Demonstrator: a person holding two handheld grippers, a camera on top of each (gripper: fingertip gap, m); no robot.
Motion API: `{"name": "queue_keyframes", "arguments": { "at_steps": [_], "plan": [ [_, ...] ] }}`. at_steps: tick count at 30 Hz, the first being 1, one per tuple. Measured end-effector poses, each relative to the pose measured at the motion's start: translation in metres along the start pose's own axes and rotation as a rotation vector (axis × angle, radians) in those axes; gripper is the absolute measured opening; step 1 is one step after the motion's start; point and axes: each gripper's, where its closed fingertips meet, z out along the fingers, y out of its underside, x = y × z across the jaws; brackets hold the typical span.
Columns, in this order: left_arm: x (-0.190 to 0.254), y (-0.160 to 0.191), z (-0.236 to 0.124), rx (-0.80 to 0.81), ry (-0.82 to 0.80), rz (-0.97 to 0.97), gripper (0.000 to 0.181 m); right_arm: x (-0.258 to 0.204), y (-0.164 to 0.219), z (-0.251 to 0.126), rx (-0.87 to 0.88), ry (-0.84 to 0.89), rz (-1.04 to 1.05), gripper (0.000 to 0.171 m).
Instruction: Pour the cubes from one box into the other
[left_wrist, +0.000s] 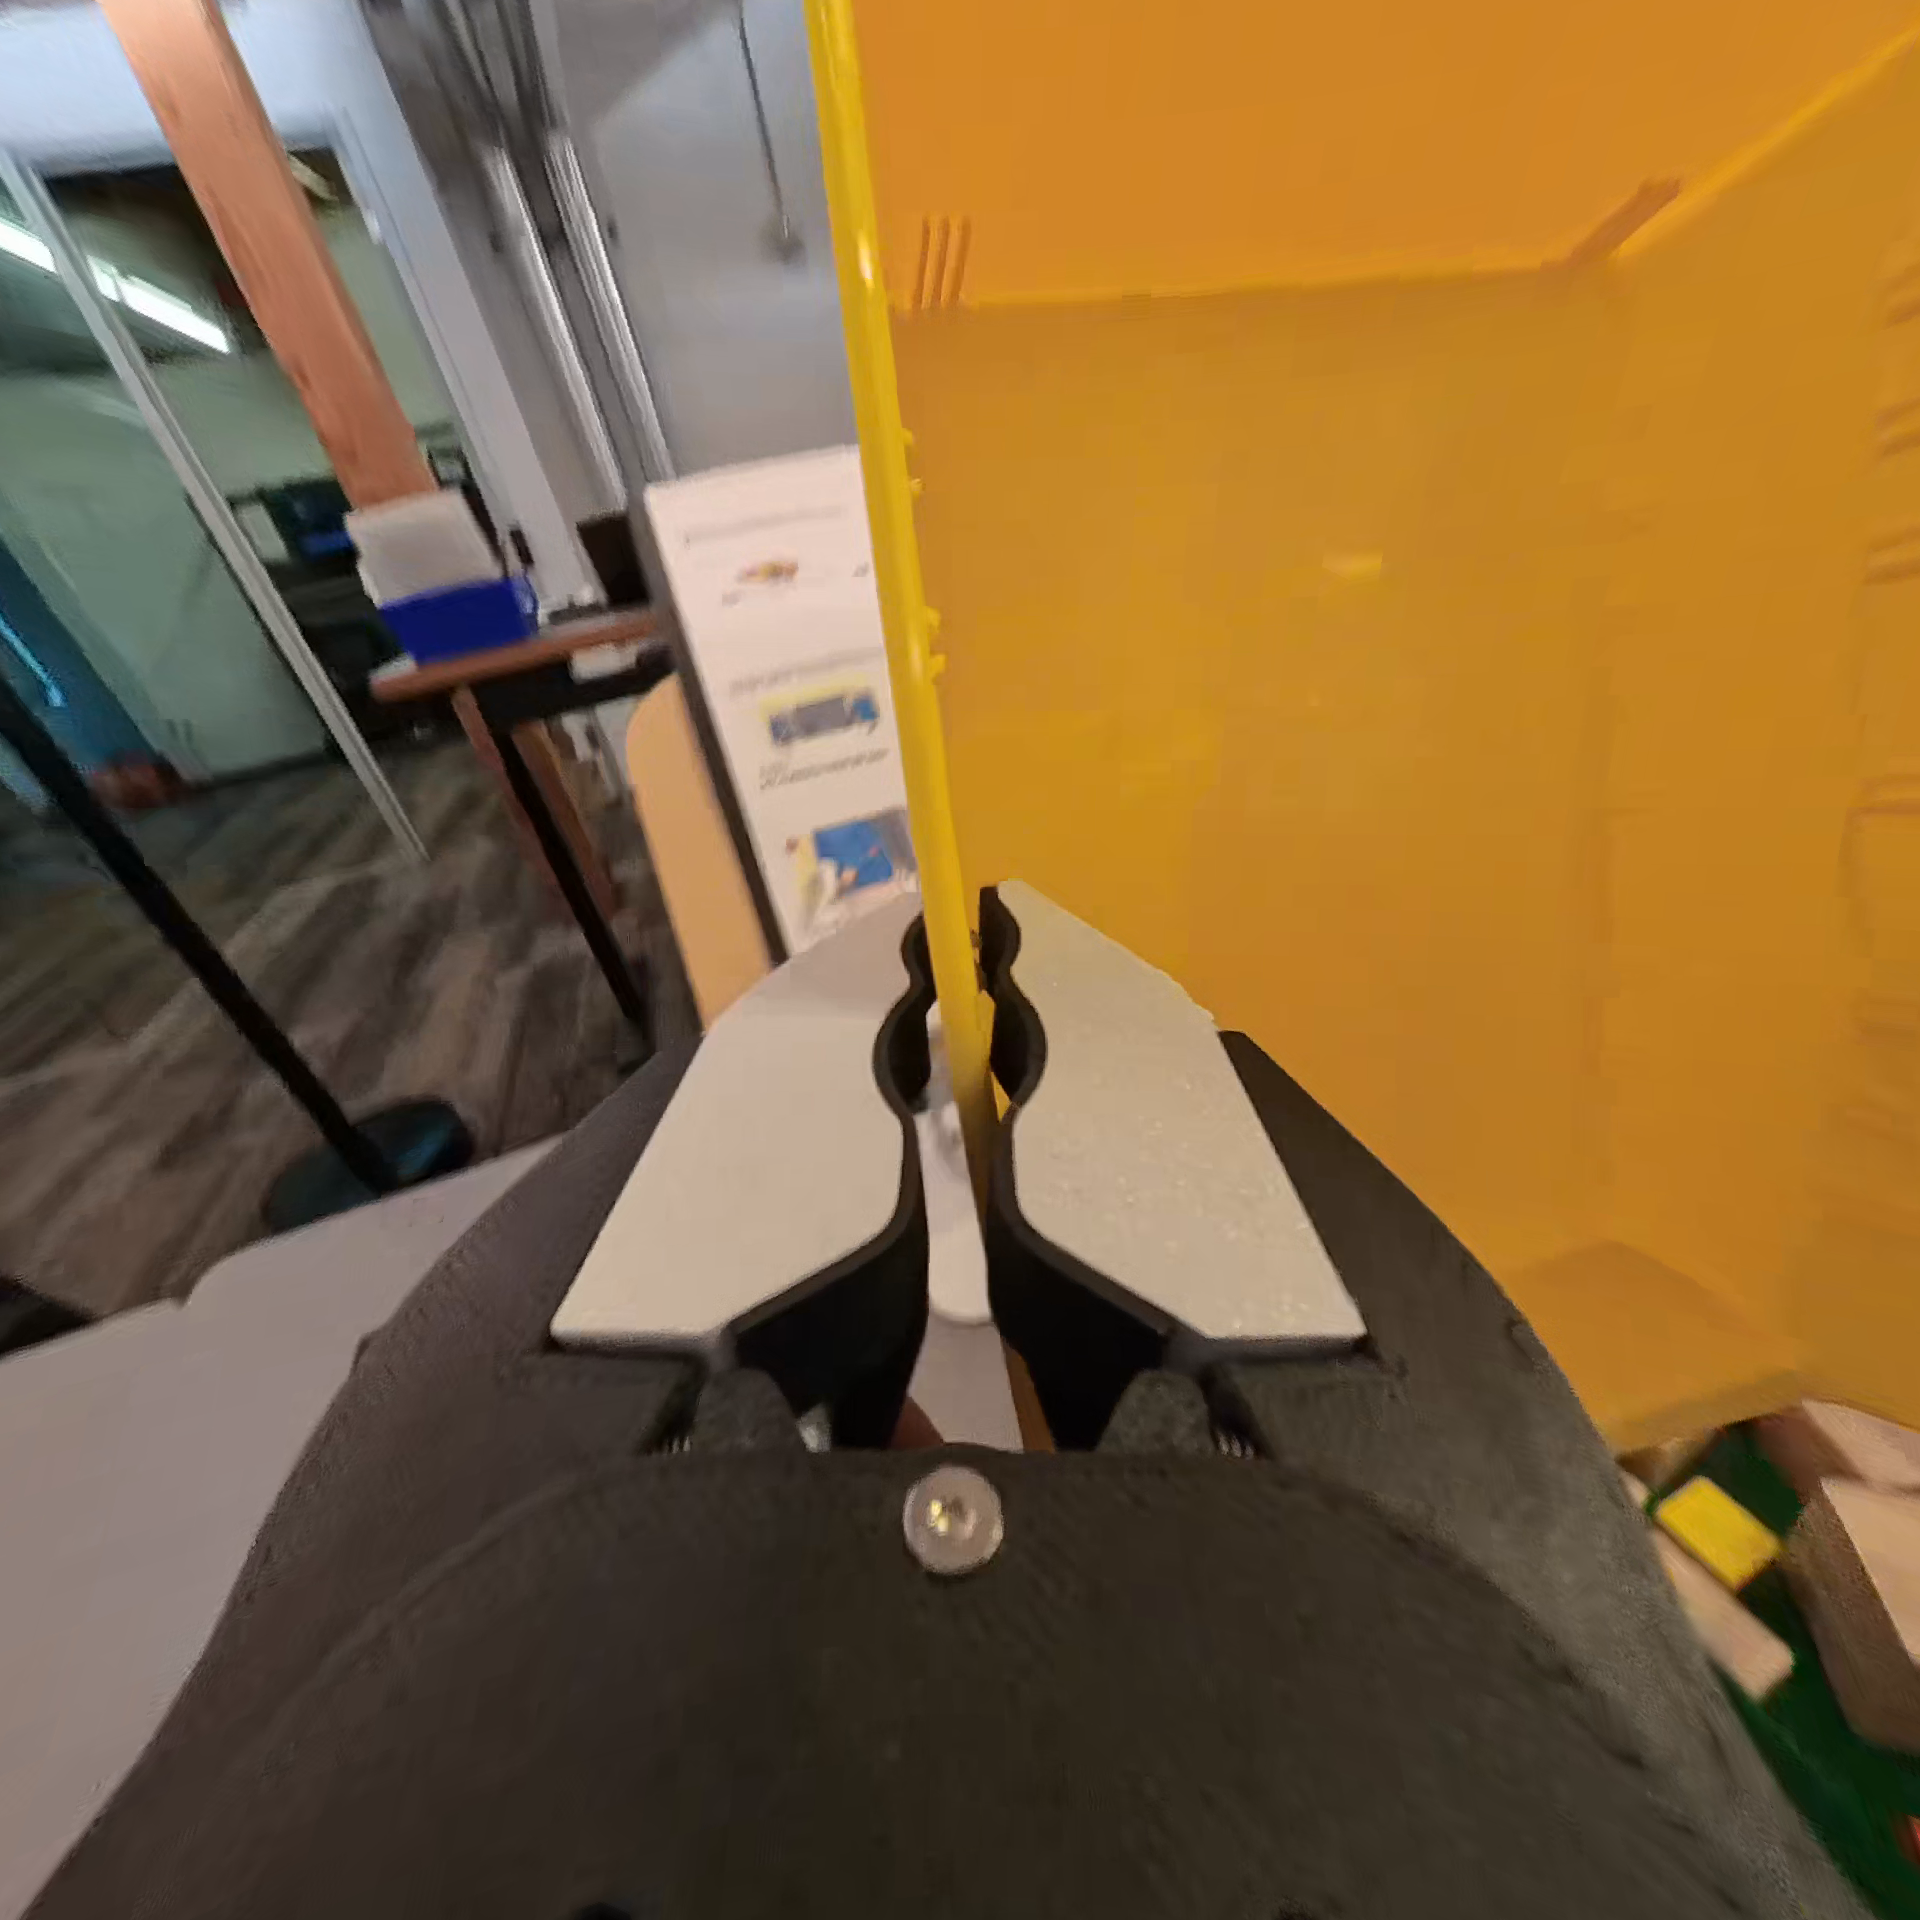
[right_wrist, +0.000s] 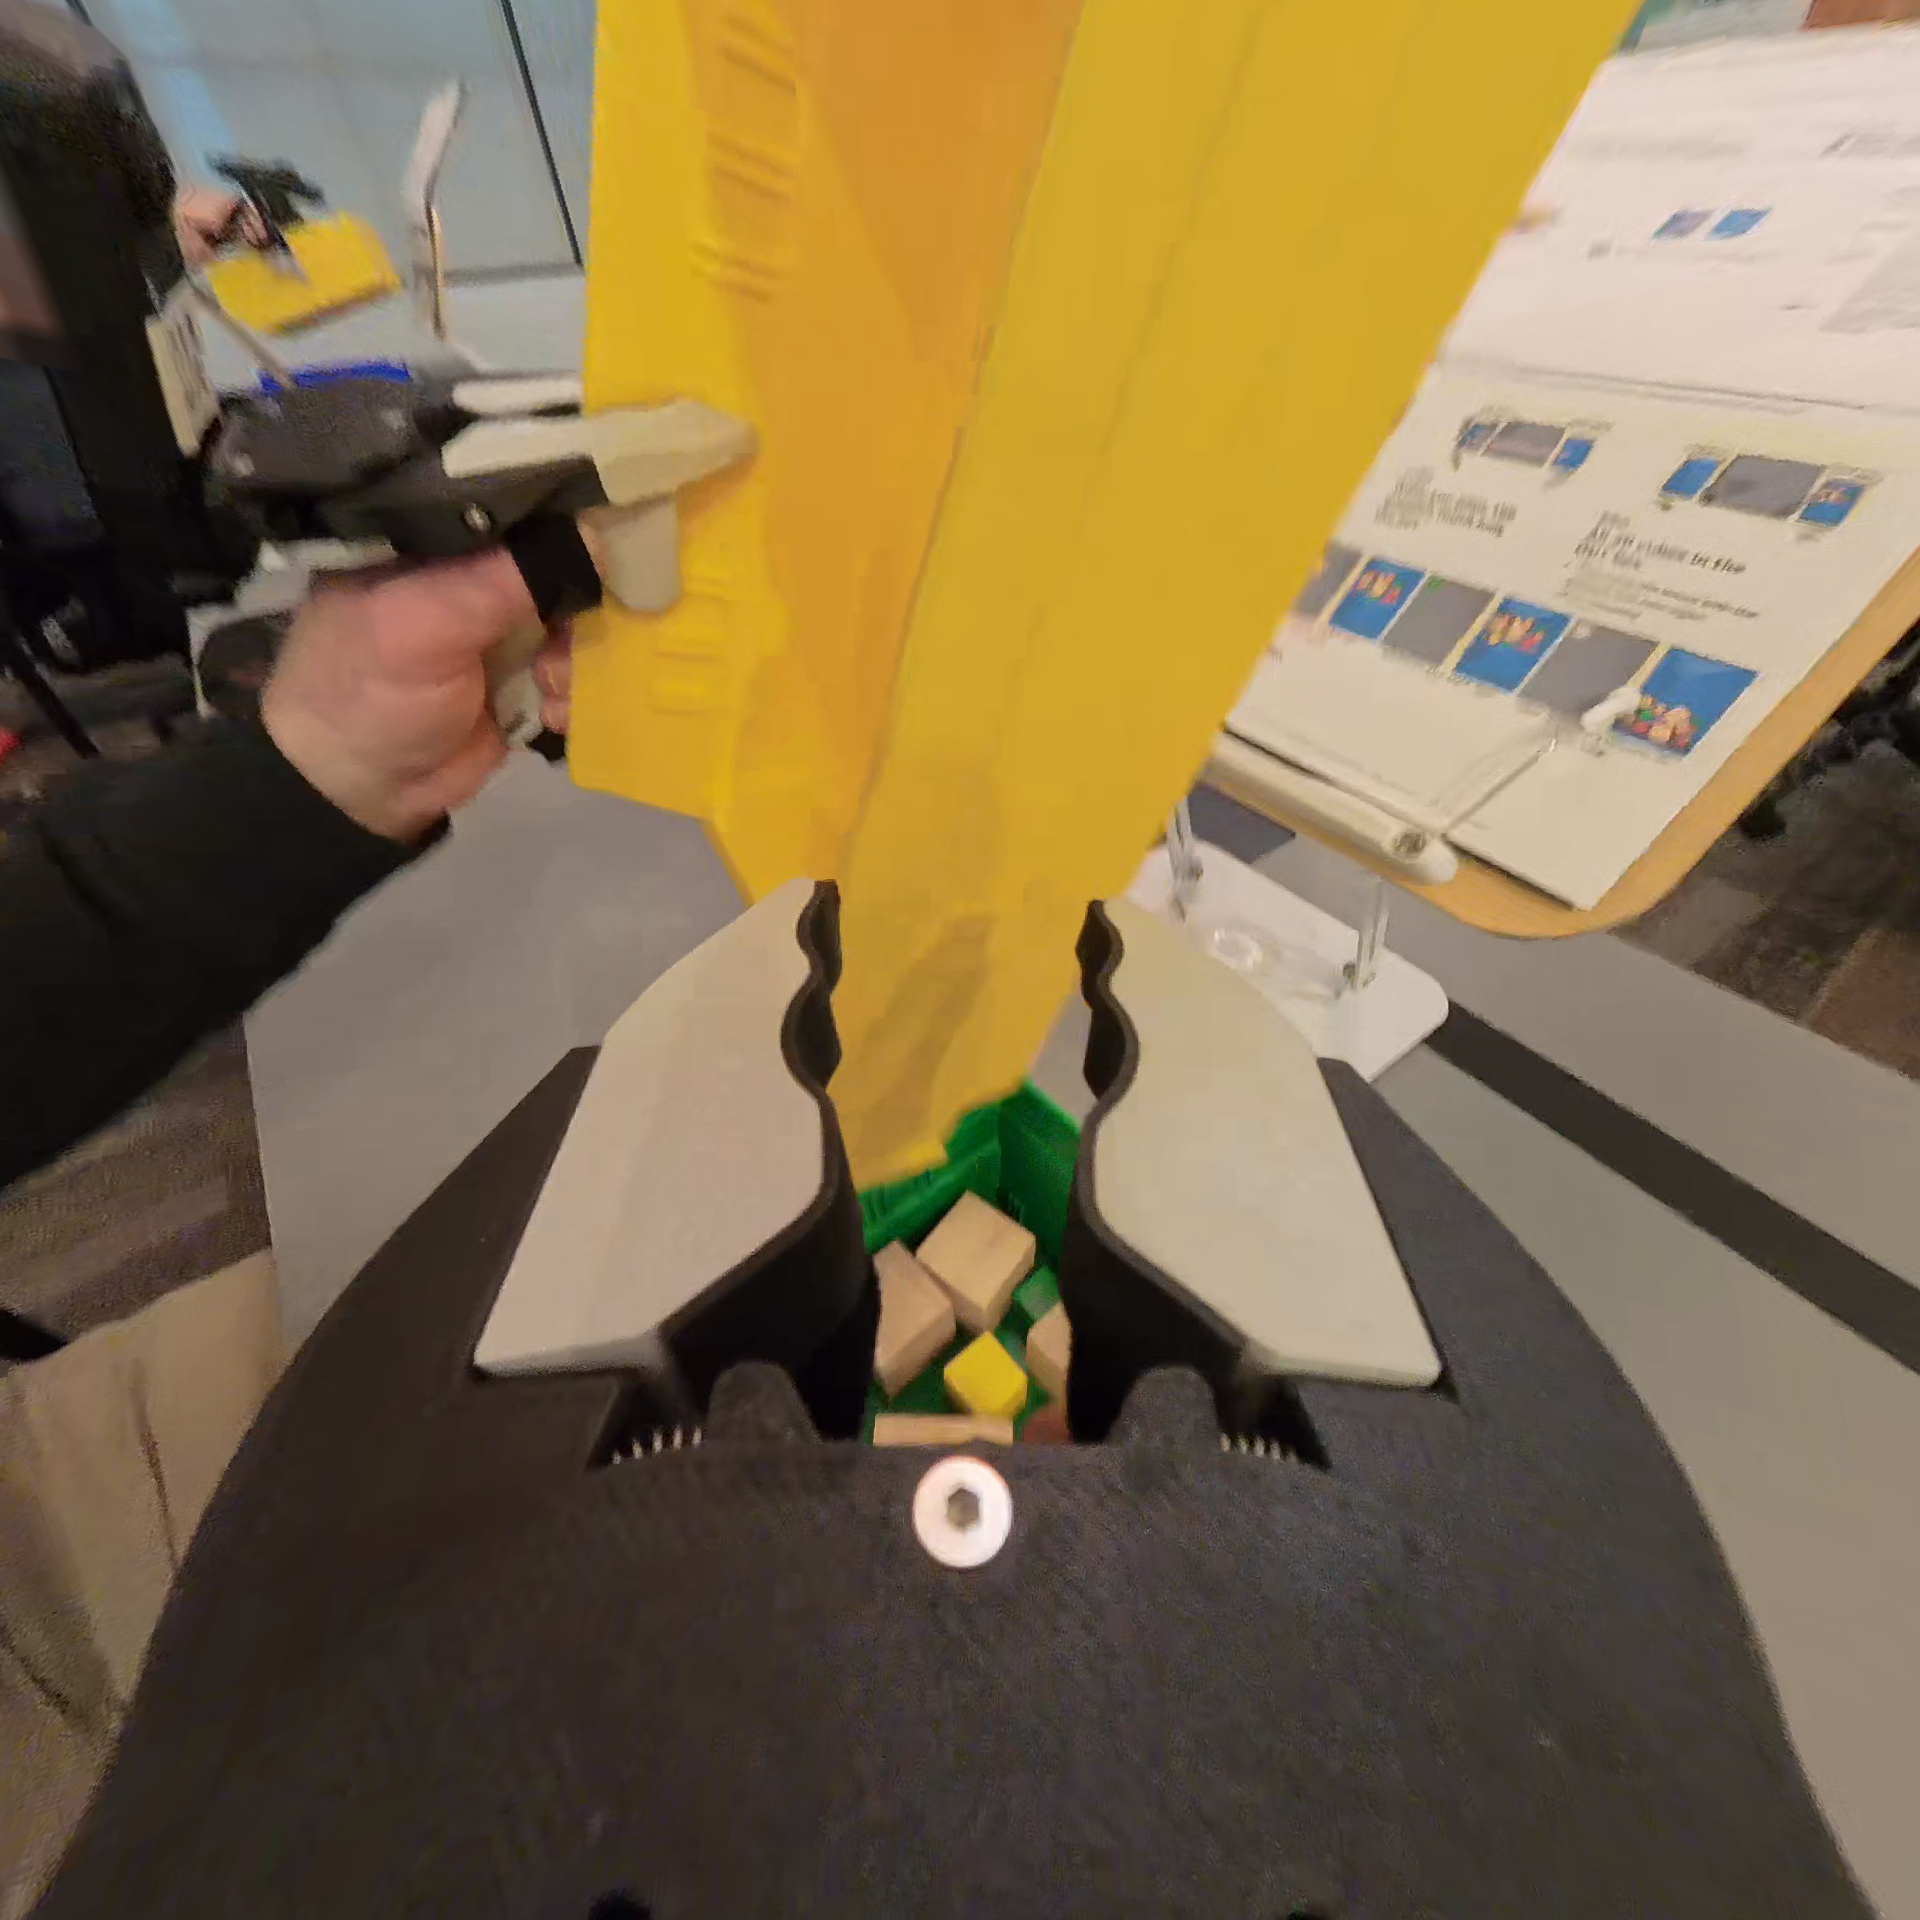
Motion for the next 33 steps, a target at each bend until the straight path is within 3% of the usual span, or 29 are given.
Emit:
{"name": "queue_keyframes", "arguments": {
  "at_steps": [4, 10, 16, 20, 23, 27, 33],
  "plan": [
    [-0.059, 0.042, -0.032, -0.162, -0.037, -0.042, 0.007, 0.011, 0.040, -0.021, -0.181, 0.068, 0.024, 0.048],
    [-0.133, 0.108, -0.097, -0.326, -0.147, -0.089, 0.007, 0.033, 0.157, -0.083, -0.538, 0.159, 0.191, 0.070],
    [-0.165, 0.150, -0.155, -0.363, -0.192, -0.263, 0.007, -0.003, 0.242, -0.104, -0.708, 0.054, 0.440, 0.076],
    [-0.173, 0.169, -0.177, -0.393, -0.221, -0.307, 0.008, -0.033, 0.237, -0.085, -0.644, -0.104, 0.564, 0.067],
    [-0.176, 0.172, -0.185, -0.412, -0.224, -0.300, 0.007, -0.045, 0.238, -0.066, -0.685, -0.144, 0.518, 0.075],
    [-0.181, 0.163, -0.191, -0.400, -0.233, -0.284, 0.008, -0.055, 0.236, -0.032, -0.679, -0.174, 0.482, 0.055],
    [-0.192, 0.141, -0.202, -0.355, -0.249, -0.300, 0.008, -0.063, 0.224, 0.023, -0.689, -0.194, 0.434, 0.055]
  ]
}}
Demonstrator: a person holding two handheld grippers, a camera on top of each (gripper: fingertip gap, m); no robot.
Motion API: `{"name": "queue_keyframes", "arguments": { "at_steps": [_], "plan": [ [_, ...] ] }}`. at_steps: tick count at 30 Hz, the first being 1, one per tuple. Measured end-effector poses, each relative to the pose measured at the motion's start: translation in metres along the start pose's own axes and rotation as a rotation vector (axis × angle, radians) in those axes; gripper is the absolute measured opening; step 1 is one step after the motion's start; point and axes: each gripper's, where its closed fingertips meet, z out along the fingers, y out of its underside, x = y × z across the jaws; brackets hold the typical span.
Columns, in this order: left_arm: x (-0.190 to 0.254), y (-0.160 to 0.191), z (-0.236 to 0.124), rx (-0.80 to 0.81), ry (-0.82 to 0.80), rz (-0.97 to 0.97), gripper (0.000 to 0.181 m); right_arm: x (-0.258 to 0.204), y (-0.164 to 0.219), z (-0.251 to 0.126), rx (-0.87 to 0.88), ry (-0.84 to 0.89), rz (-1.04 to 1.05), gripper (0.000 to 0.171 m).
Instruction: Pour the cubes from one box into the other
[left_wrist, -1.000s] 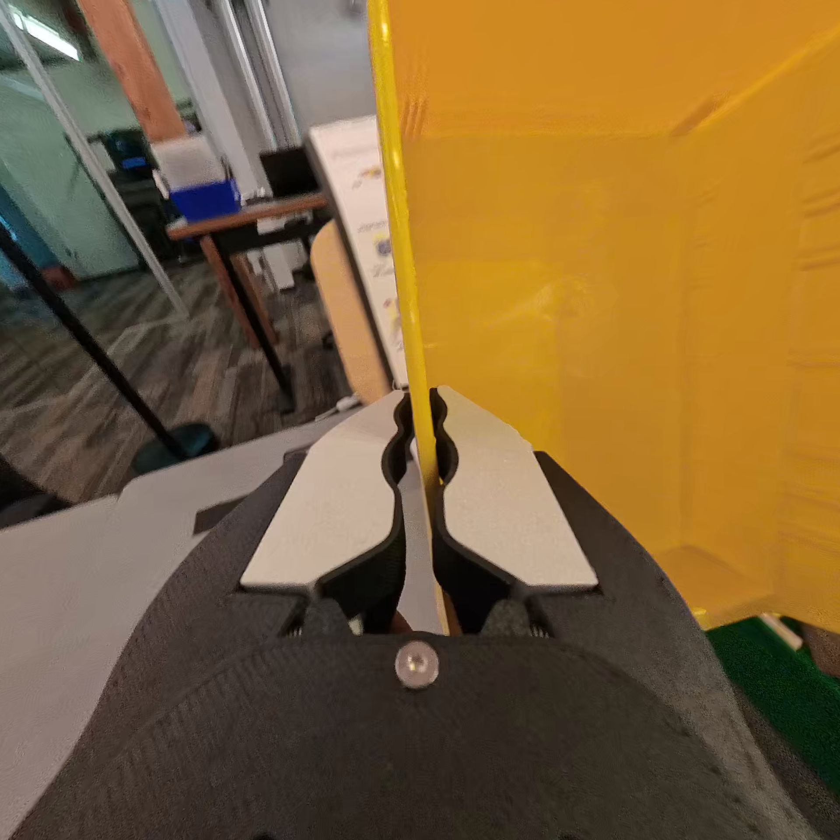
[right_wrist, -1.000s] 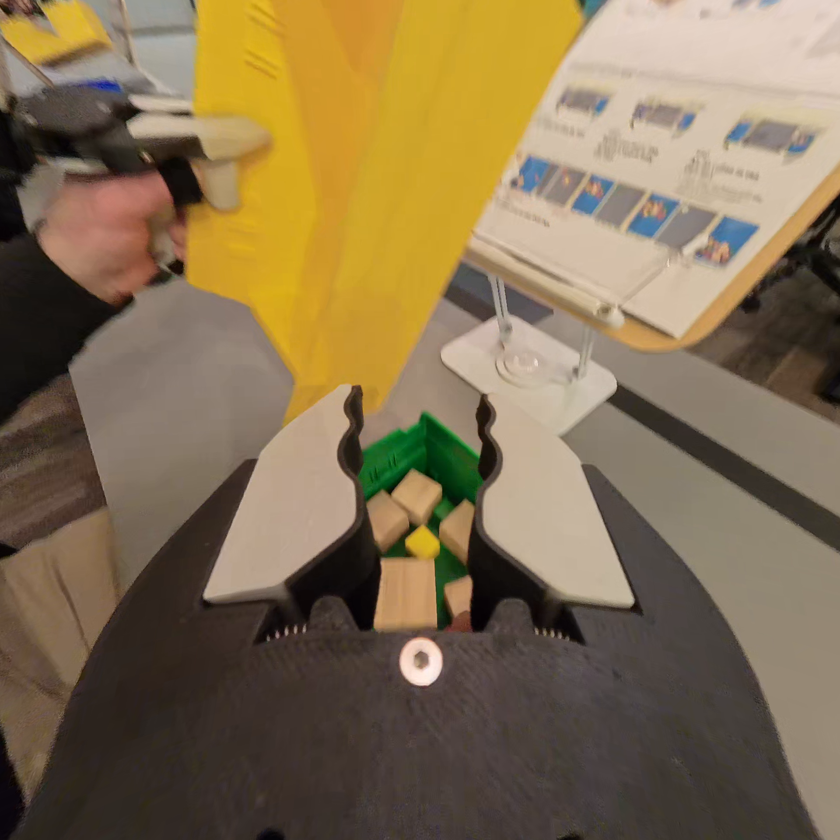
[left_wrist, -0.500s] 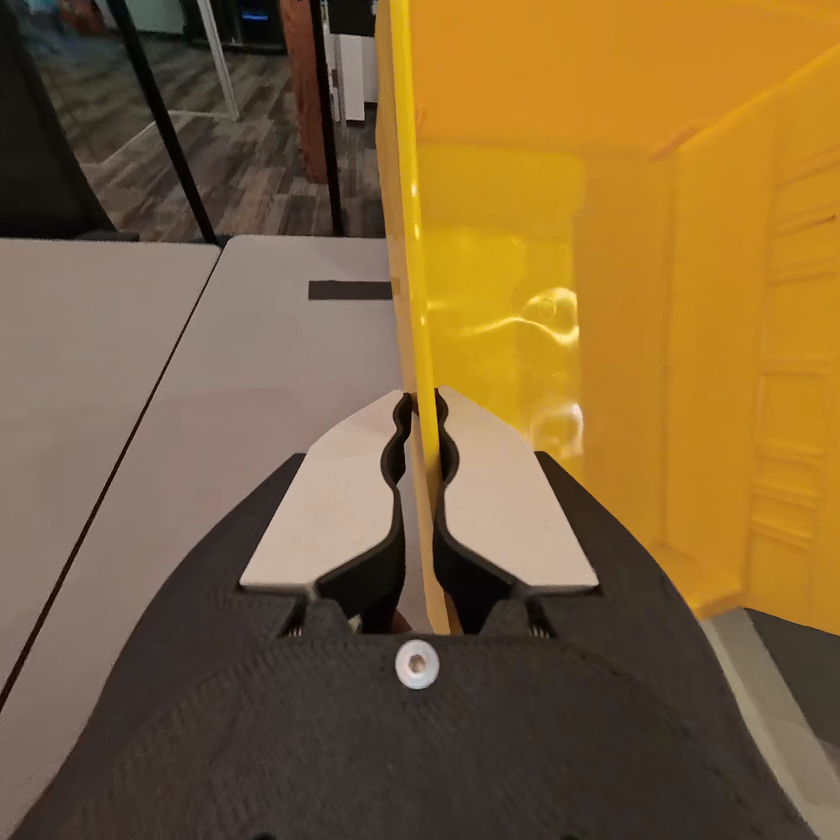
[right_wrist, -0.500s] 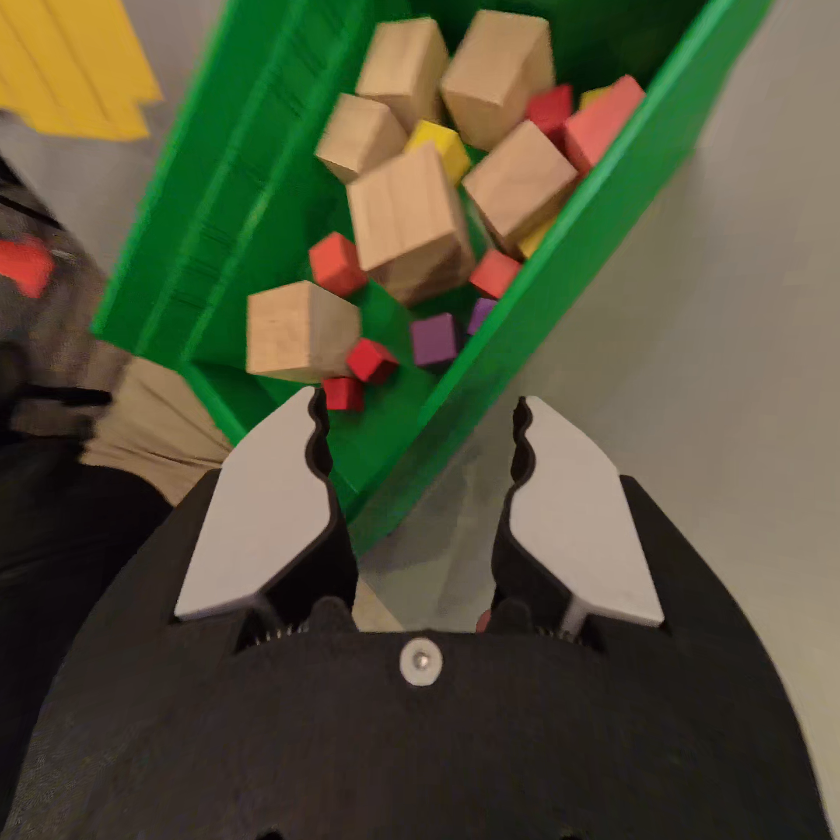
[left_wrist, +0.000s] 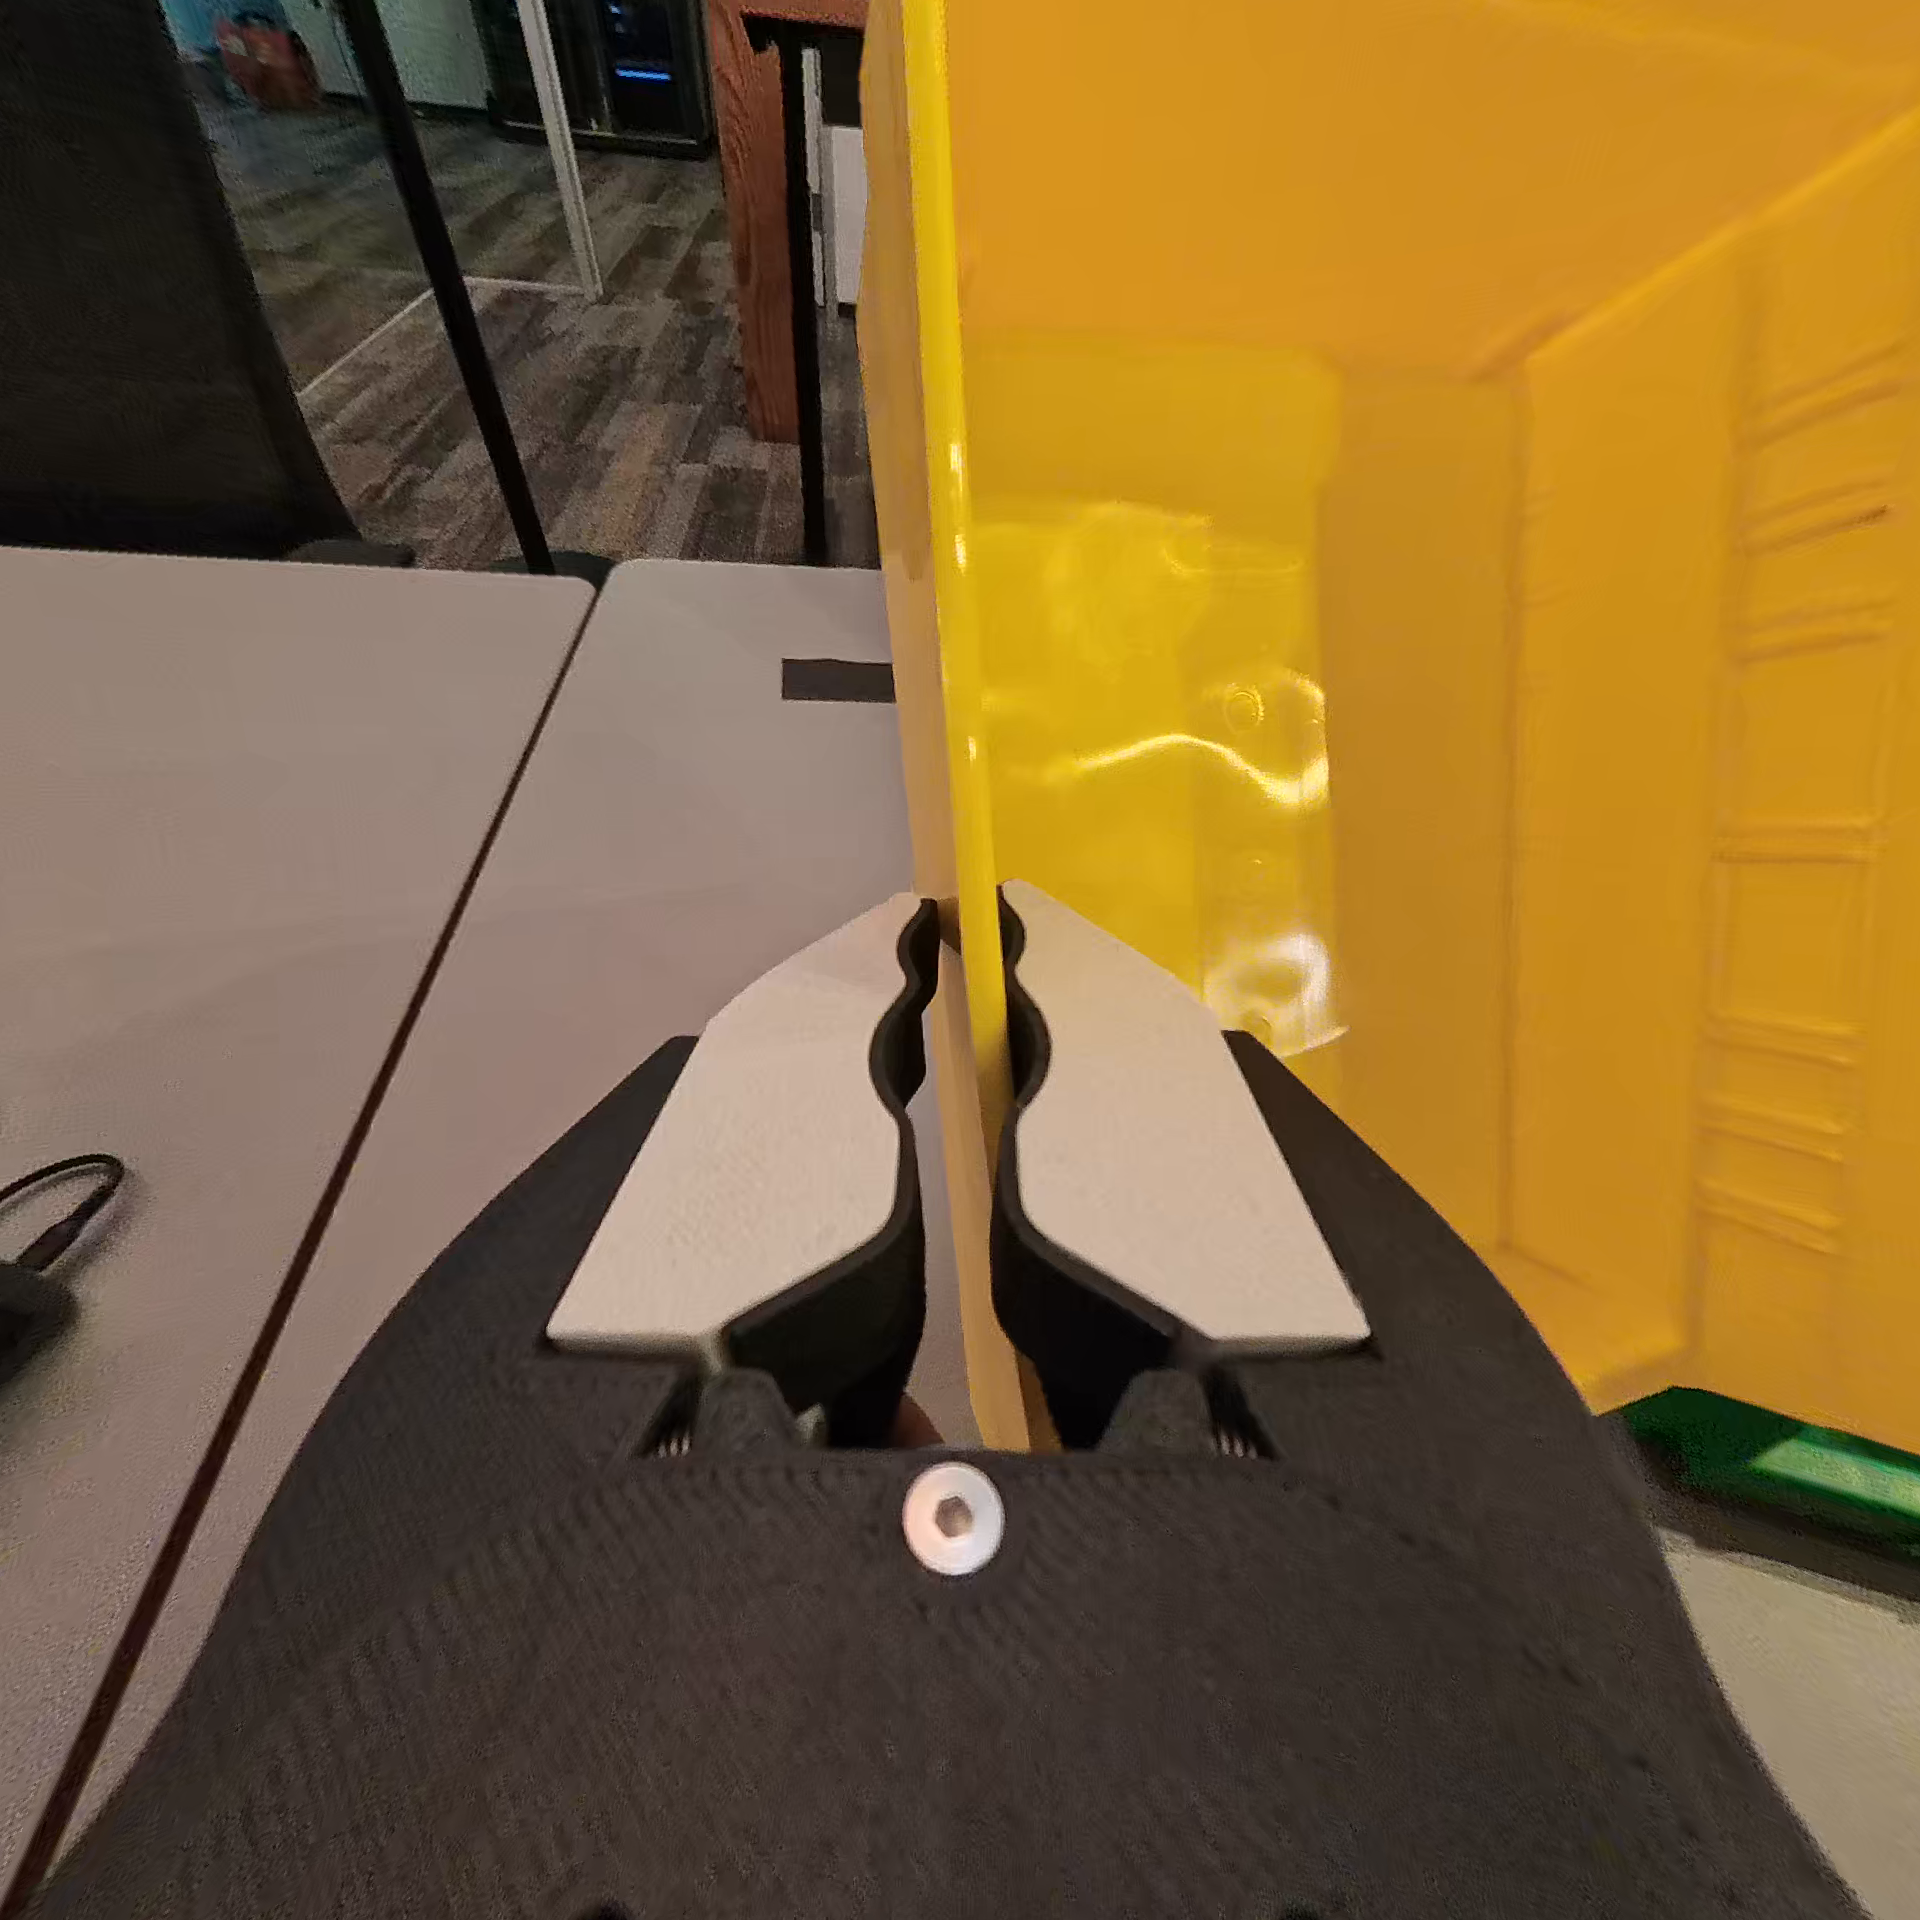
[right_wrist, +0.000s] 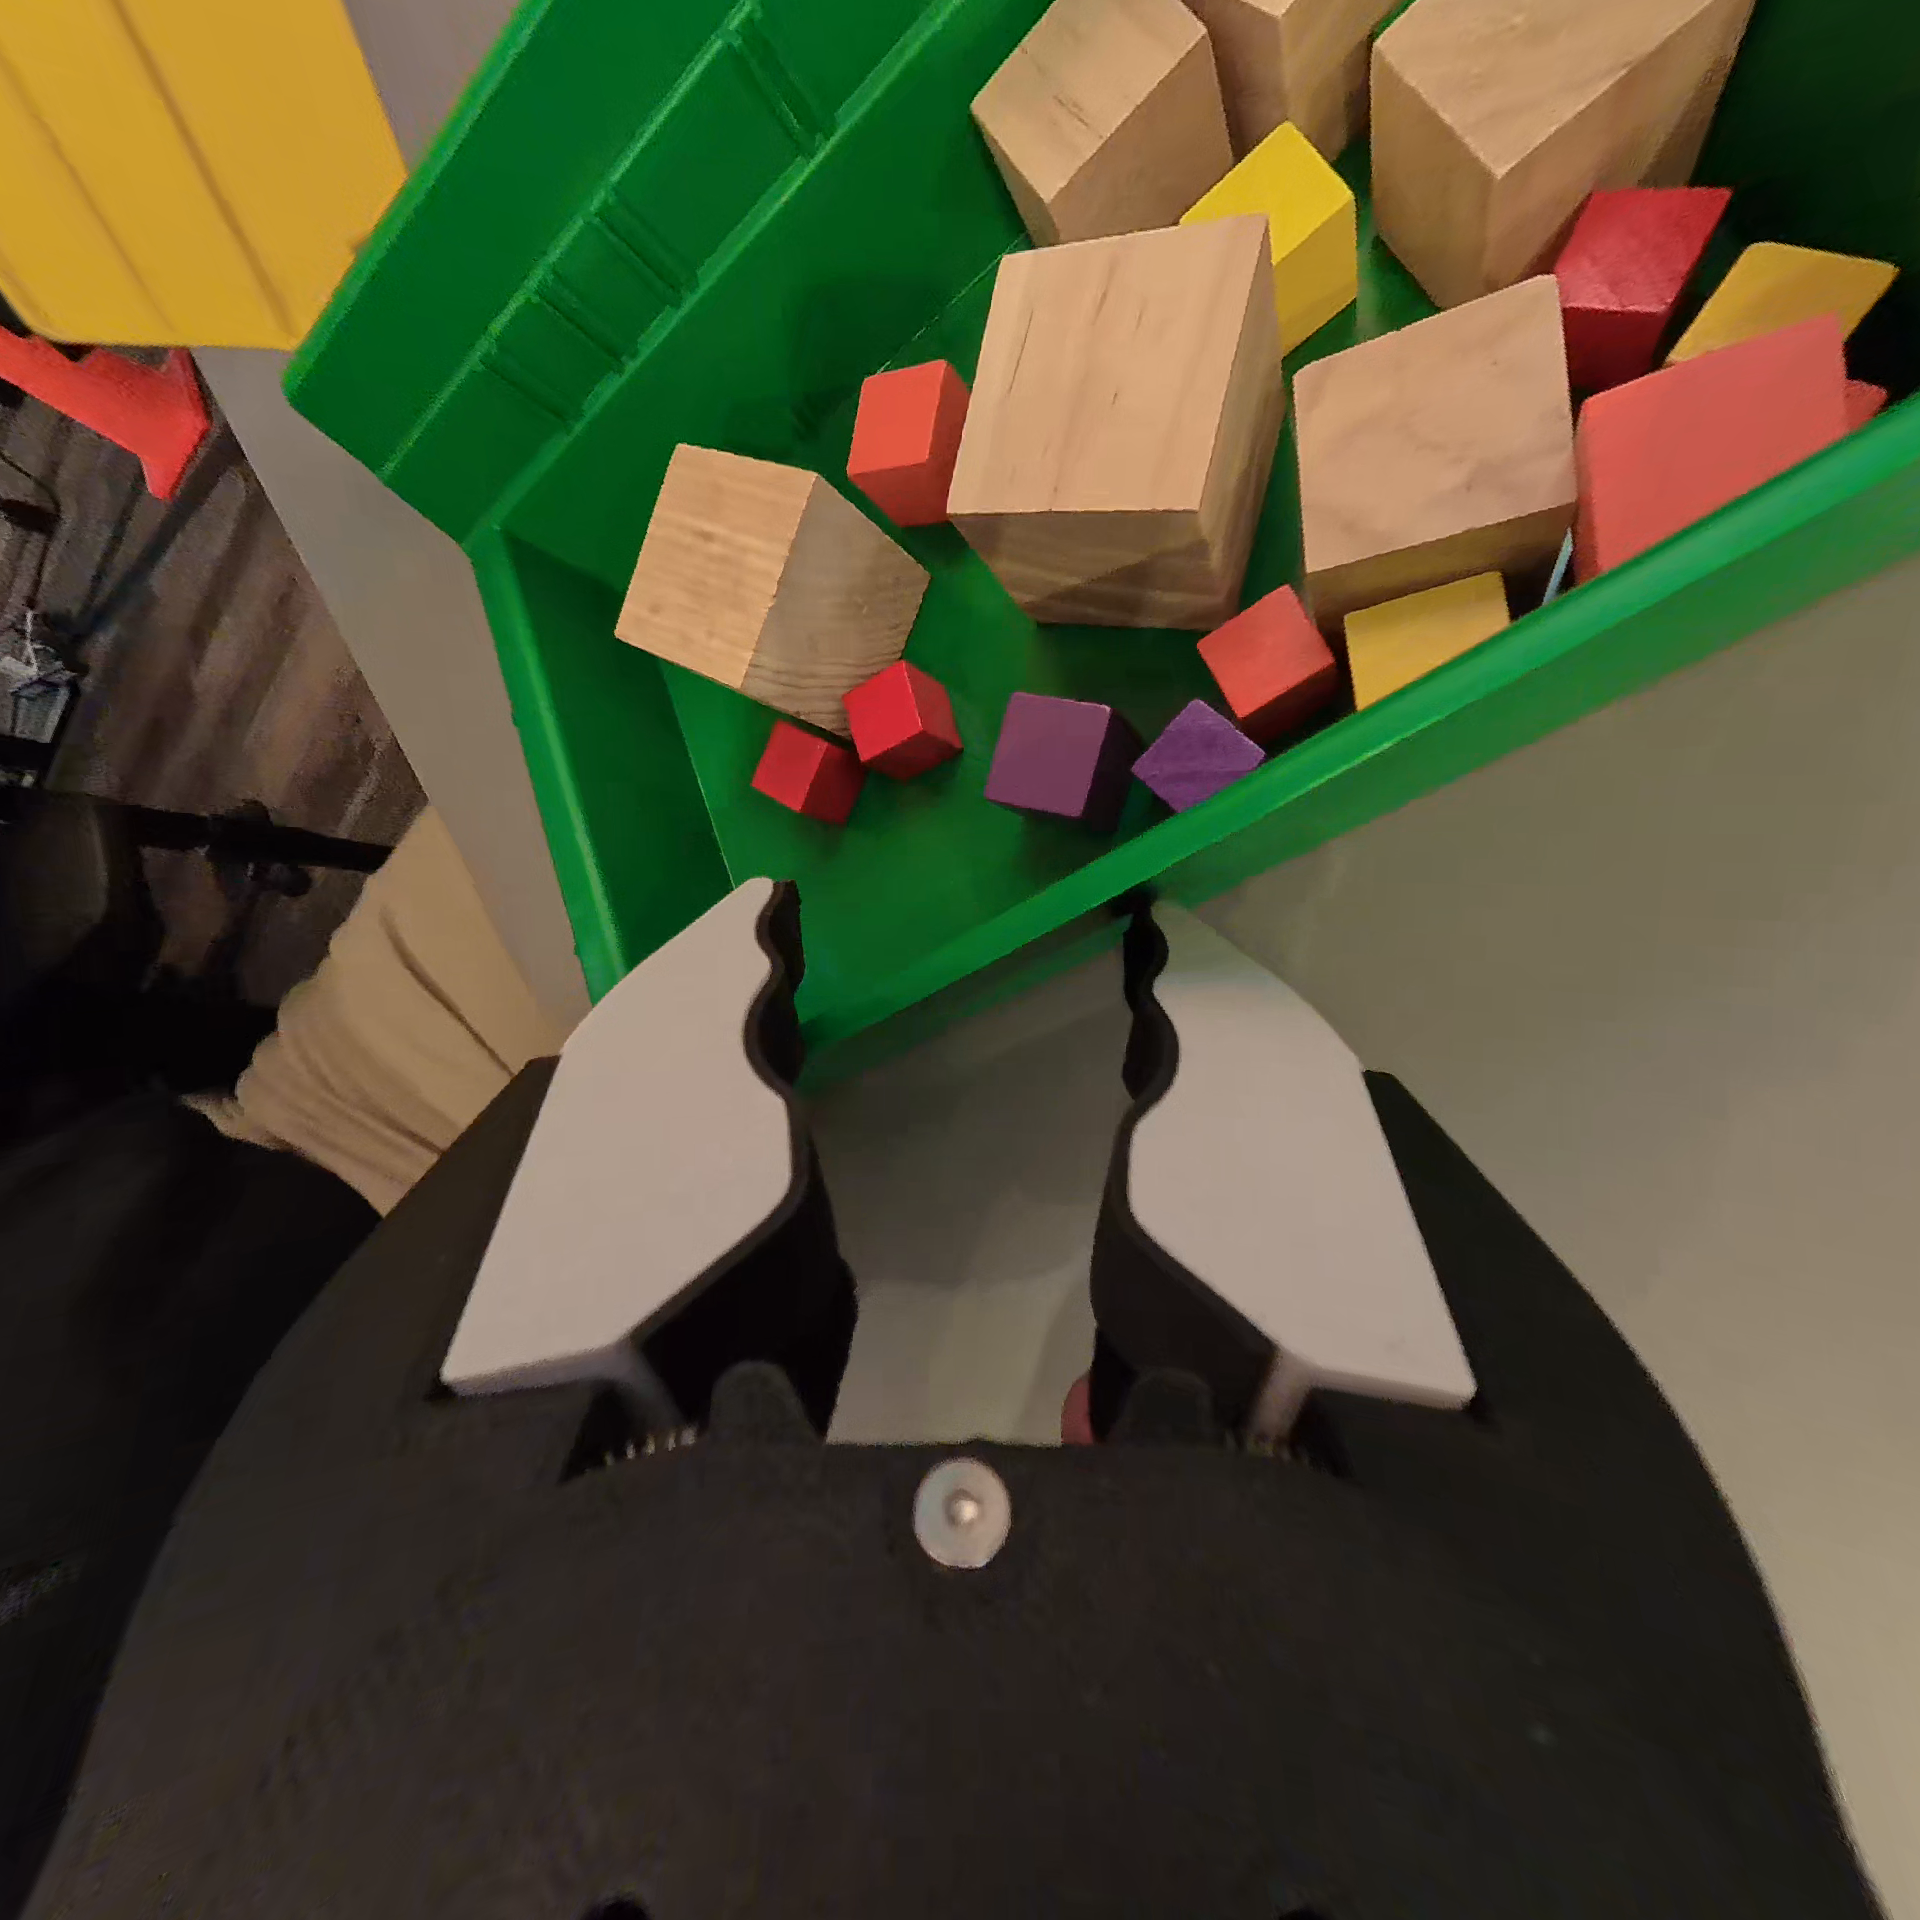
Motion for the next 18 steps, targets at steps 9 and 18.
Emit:
{"name": "queue_keyframes", "arguments": {
  "at_steps": [9, 18],
  "plan": [
    [-0.009, -0.073, -0.075, 0.042, -0.191, 0.151, 0.008, -0.061, -0.071, 0.096, -0.025, -0.095, -0.115, 0.068],
    [0.077, -0.124, -0.118, 0.178, -0.003, 0.173, 0.008, -0.077, -0.089, 0.058, 0.153, -0.219, -0.123, 0.077]
  ]
}}
